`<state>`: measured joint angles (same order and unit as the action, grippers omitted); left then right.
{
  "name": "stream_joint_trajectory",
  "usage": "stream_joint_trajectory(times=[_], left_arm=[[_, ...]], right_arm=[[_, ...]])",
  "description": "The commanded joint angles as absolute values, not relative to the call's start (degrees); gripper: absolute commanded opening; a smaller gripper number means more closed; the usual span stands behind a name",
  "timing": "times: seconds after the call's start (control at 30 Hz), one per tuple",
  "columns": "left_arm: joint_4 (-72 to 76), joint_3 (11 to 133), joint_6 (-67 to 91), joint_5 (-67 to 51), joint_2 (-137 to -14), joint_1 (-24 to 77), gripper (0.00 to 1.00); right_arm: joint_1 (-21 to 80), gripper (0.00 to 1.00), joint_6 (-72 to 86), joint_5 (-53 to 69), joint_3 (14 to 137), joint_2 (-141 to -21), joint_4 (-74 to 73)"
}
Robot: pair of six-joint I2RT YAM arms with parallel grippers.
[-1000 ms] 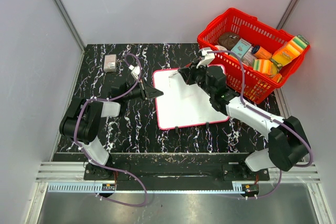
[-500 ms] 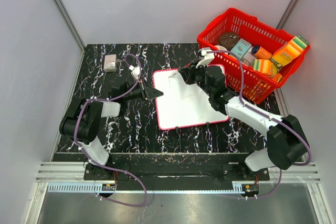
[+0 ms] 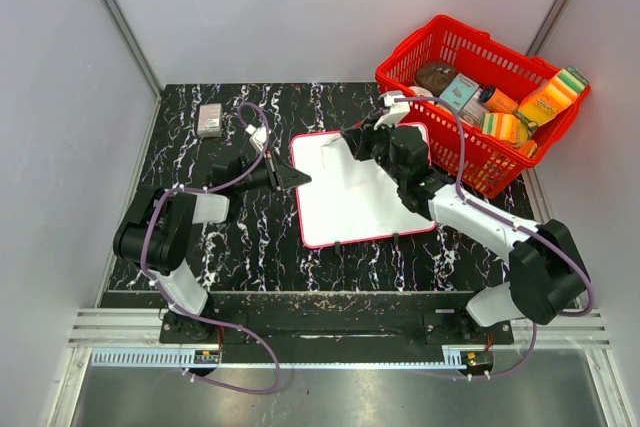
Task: Write a sentence on the whiteboard
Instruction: Put down the whiteboard on the whiteboard stand.
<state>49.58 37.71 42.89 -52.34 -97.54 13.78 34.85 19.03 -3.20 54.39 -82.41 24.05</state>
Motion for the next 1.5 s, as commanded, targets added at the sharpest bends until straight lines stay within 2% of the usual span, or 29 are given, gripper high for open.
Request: stream_joint_trajectory(times=[0.0, 0.93, 1.47], left_arm=[[51.2, 38.0, 37.8, -53.3, -96.2, 14.9, 0.00], [51.0, 38.1, 37.6, -53.3, -96.2, 14.9, 0.00], [50.8, 38.1, 37.4, -53.3, -96.1, 14.9, 0.00]], right_arm=[[35.0, 0.00, 16.6, -7.2, 53.8, -80.7, 22.2], [35.9, 0.00, 18.5, -0.2, 51.9, -81.4, 21.2], [36.1, 0.00, 18.6, -2.8, 49.4, -79.7, 19.9]])
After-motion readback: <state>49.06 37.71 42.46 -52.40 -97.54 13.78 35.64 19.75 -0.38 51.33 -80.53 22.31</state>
